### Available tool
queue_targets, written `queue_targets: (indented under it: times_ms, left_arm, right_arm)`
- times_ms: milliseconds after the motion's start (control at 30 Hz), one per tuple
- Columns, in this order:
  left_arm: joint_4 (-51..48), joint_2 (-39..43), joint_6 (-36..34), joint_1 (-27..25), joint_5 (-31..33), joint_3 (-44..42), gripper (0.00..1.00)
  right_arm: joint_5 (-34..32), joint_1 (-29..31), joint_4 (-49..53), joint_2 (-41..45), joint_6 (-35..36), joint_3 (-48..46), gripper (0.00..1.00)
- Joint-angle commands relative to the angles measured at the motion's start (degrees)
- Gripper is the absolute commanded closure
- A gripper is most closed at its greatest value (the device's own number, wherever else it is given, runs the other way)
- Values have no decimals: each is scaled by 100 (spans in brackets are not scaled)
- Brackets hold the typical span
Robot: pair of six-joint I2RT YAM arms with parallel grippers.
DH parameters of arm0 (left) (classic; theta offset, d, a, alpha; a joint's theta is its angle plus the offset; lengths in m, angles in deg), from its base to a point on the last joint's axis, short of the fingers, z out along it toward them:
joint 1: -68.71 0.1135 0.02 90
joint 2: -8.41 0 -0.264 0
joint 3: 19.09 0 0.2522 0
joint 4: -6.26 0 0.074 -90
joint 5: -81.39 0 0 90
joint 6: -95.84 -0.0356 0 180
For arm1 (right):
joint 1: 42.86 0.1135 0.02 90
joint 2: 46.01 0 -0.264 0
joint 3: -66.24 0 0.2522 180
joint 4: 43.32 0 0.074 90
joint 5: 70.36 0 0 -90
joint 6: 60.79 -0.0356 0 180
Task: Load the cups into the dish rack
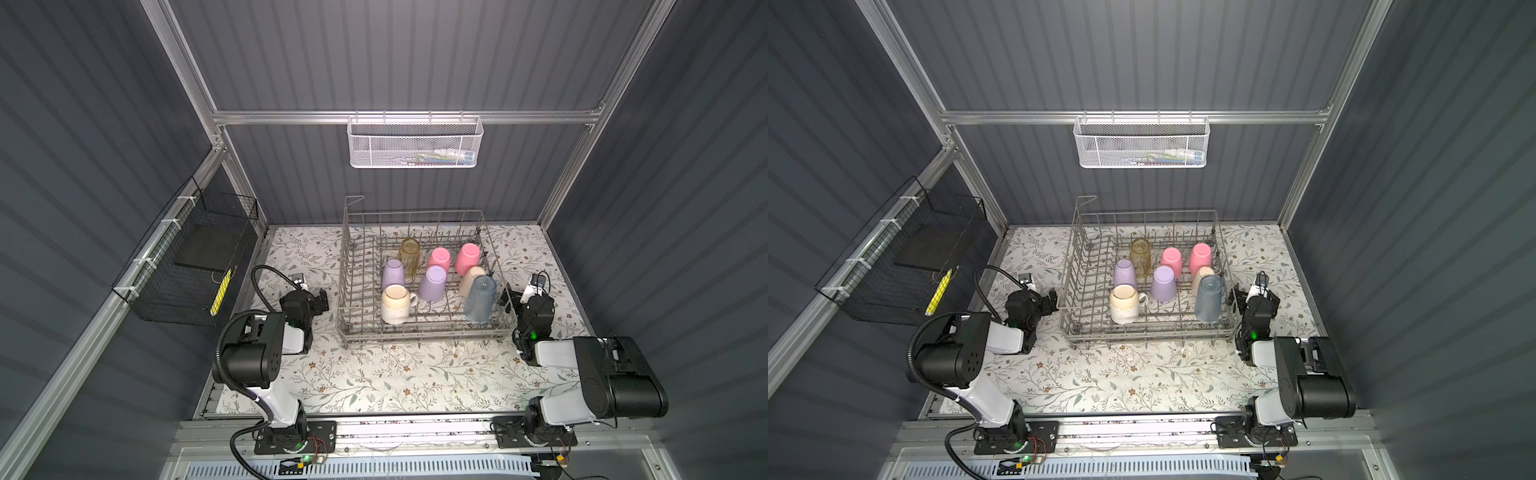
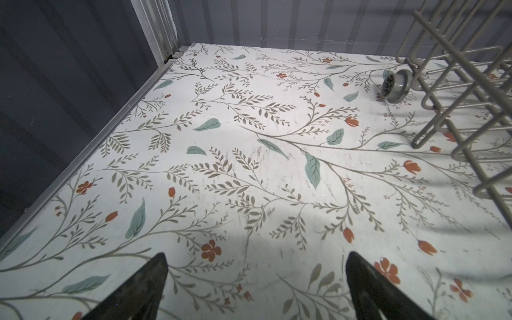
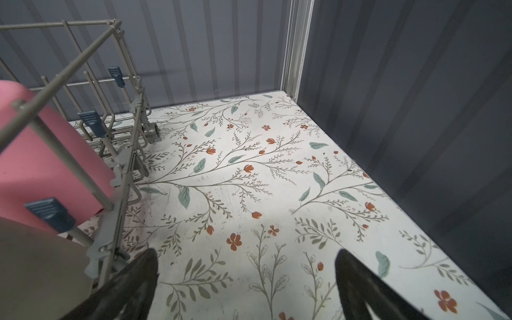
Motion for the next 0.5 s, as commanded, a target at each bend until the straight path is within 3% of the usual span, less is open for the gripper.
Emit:
queue_targets:
  times_ms: [0, 467]
  left_arm:
    - [92, -39, -124, -59, 63, 53, 0]
    - [-49, -71, -206, -178, 242, 149, 0]
  right_arm:
    - [89, 34, -151, -20, 28, 108, 1]
    - [91, 34, -140, -23, 28, 108, 1]
